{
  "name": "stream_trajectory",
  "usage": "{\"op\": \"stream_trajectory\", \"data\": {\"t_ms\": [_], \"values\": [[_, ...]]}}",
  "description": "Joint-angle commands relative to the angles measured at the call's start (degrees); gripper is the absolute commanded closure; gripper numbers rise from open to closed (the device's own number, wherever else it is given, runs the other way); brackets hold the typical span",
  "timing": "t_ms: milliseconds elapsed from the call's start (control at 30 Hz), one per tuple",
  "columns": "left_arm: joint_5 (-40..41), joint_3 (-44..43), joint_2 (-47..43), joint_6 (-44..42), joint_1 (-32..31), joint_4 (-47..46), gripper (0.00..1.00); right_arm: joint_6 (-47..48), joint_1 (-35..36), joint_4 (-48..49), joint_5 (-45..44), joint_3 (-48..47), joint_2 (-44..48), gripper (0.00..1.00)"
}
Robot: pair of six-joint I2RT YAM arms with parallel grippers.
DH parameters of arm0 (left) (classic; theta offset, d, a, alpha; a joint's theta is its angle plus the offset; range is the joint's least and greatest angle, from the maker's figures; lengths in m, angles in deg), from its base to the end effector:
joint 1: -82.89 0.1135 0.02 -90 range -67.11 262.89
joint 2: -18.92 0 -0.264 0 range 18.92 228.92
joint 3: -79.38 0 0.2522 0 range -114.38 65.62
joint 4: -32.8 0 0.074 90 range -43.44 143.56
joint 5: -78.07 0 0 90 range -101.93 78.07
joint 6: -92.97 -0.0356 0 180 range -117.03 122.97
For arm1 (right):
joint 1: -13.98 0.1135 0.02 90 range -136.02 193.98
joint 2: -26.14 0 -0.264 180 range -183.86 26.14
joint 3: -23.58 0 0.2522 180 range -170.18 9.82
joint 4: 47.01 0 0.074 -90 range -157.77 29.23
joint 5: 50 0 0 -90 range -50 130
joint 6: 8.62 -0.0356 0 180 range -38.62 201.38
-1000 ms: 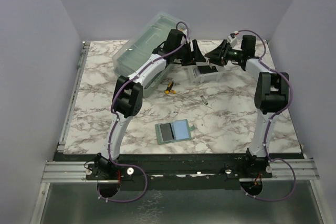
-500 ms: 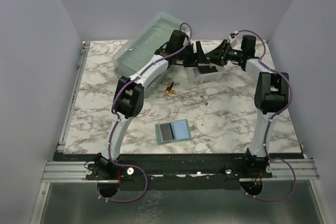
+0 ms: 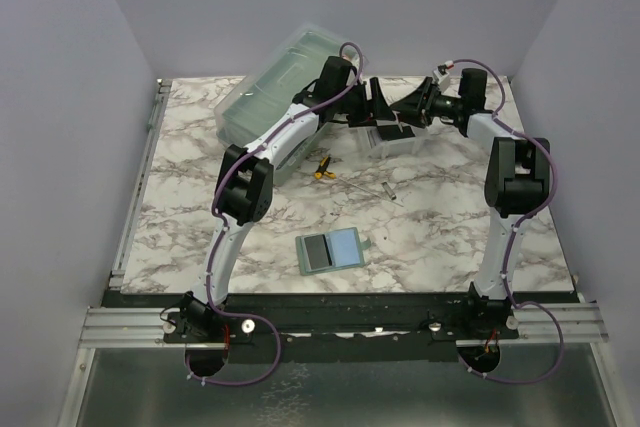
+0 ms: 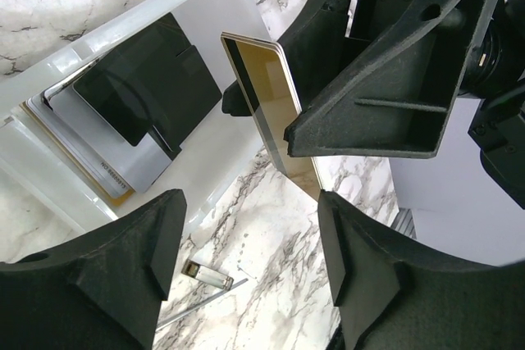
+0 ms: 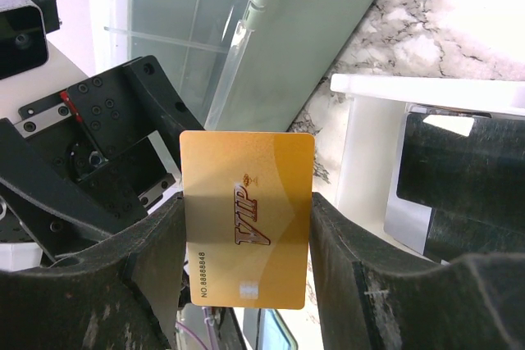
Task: Put the credit cards into the card holder
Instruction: Place the credit card in the storage box.
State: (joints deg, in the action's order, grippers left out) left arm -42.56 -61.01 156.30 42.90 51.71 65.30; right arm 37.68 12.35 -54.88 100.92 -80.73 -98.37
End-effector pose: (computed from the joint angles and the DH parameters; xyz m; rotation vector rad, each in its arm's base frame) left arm 0.4673 -0.3040 0.2540 0.1870 2.2745 -1.2664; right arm 0.4875 0.0173 0.2010 0.1197 2.1220 1.5318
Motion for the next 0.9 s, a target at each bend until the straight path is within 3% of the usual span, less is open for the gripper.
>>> {"op": "stream_trajectory", "data": {"t_ms": [0,567,667,767,867], "values": [[-1.61,-1.39,0.45,0.23,-0.01,-0.49,0.26,-0.53,-0.39,1.21,1.56,0.12,1.94,0.94],[-0.99,-1.94,0.86,0.55,-0.23,-0.64,0.2,-1.08,-0.39,1.72,1.23,0.48,1.51,0.94],[-0.35,-1.57,0.9,0.93,-0.21,-0.55,0.19,-0.23,-0.39,1.03,-0.36,0.65,1.63,0.89],[0.5,0.15,0.09,0.42,-0.2,-0.55,0.19,4.19,-0.39,-4.54,-4.52,-1.62,1.06,0.81],[0.44,1.6,-0.93,-0.1,-0.05,-0.42,0.19,8.13,-0.35,-9.47,-8.34,-4.04,-0.23,0.79]]}}
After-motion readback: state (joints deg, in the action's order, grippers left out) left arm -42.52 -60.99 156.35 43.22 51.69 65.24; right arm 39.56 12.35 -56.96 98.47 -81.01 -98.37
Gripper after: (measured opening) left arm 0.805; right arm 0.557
